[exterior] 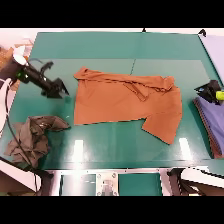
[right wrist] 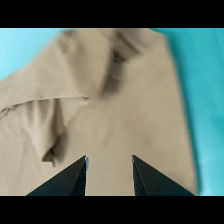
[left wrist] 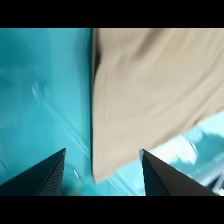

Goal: Fold the shirts.

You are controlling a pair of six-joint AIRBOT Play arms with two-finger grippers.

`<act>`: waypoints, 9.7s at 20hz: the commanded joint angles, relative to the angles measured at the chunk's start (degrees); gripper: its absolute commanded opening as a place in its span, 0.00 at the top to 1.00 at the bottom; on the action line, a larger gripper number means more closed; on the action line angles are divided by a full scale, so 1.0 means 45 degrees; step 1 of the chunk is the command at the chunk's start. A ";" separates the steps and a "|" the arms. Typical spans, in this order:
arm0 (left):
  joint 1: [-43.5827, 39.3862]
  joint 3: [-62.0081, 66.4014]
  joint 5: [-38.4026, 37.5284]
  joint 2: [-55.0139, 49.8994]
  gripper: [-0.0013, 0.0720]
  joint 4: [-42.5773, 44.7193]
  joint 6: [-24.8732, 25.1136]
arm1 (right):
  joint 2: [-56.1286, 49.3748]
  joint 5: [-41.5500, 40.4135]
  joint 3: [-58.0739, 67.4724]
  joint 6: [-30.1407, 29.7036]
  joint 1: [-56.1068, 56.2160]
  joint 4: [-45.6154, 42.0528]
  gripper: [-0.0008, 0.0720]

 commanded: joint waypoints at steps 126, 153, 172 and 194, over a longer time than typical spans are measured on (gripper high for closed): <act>-0.1991 -1.1293 0.5940 0.8510 0.00 0.0583 -0.3050 | 0.4682 0.0121 -0.8000 0.3784 -0.1685 -0.4391 0.64; -0.4794 -1.3022 1.2604 0.7830 0.95 -0.4051 -0.1923 | 0.4318 0.0015 -1.0078 0.3196 -0.0136 -0.2735 0.96; -0.1666 -0.7597 0.7305 0.8310 0.95 0.0408 -0.2599 | 0.4585 -0.0330 -0.2608 0.4838 0.1715 -0.2210 0.97; -0.1428 0.0680 0.7514 -0.0767 0.15 -0.1851 -0.1603 | -0.5736 0.1394 0.5756 0.2021 0.2273 -0.1923 0.25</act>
